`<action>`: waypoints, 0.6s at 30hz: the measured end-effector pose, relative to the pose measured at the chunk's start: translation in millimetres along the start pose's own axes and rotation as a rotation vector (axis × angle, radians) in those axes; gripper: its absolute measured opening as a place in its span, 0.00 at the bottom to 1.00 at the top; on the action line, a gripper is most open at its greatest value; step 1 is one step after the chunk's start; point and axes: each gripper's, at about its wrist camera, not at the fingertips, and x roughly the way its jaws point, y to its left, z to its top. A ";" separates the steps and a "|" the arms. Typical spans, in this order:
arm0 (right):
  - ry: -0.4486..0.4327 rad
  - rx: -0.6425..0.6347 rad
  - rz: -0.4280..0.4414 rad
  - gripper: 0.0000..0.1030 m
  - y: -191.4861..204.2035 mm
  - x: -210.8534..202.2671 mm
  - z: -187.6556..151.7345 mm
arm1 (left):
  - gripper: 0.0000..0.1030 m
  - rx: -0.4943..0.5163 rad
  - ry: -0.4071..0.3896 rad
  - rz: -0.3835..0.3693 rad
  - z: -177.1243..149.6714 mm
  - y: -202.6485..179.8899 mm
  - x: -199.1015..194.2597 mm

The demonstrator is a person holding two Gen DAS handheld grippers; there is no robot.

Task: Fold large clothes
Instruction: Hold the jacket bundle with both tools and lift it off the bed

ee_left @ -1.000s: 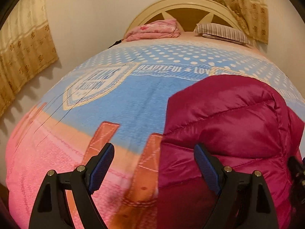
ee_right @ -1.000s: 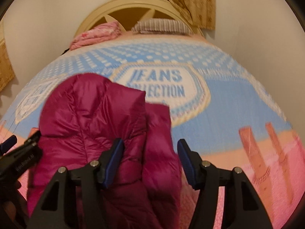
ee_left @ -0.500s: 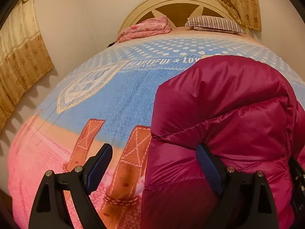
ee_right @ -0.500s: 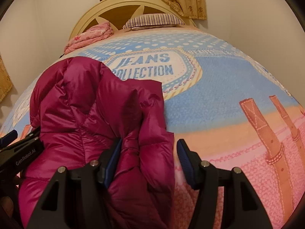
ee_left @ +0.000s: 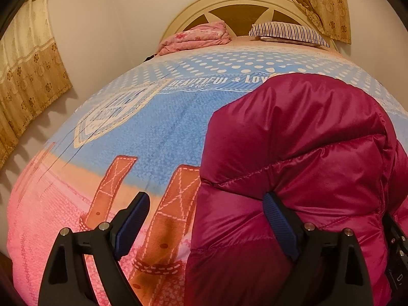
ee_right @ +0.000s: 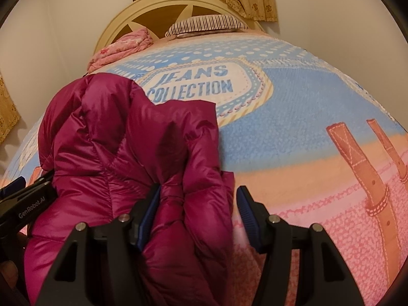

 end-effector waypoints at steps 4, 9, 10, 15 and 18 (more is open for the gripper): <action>0.010 0.006 0.004 0.59 -1.5 2.8 0.7 | 0.88 -0.004 0.002 -0.003 0.0 -0.5 0.5; 0.022 0.019 0.014 0.61 -3.7 6.5 0.8 | 0.89 -0.002 0.004 -0.001 1.0 -1.0 1.2; 0.023 0.020 0.014 0.61 -3.7 6.9 0.8 | 0.89 -0.003 0.003 -0.001 0.9 -0.8 1.2; 0.021 0.017 0.010 0.61 -3.4 6.8 0.2 | 0.89 0.011 -0.003 0.018 0.5 -4.2 0.0; 0.018 0.014 0.004 0.61 -2.7 5.3 0.4 | 0.89 0.023 -0.008 0.032 0.4 -6.4 -0.9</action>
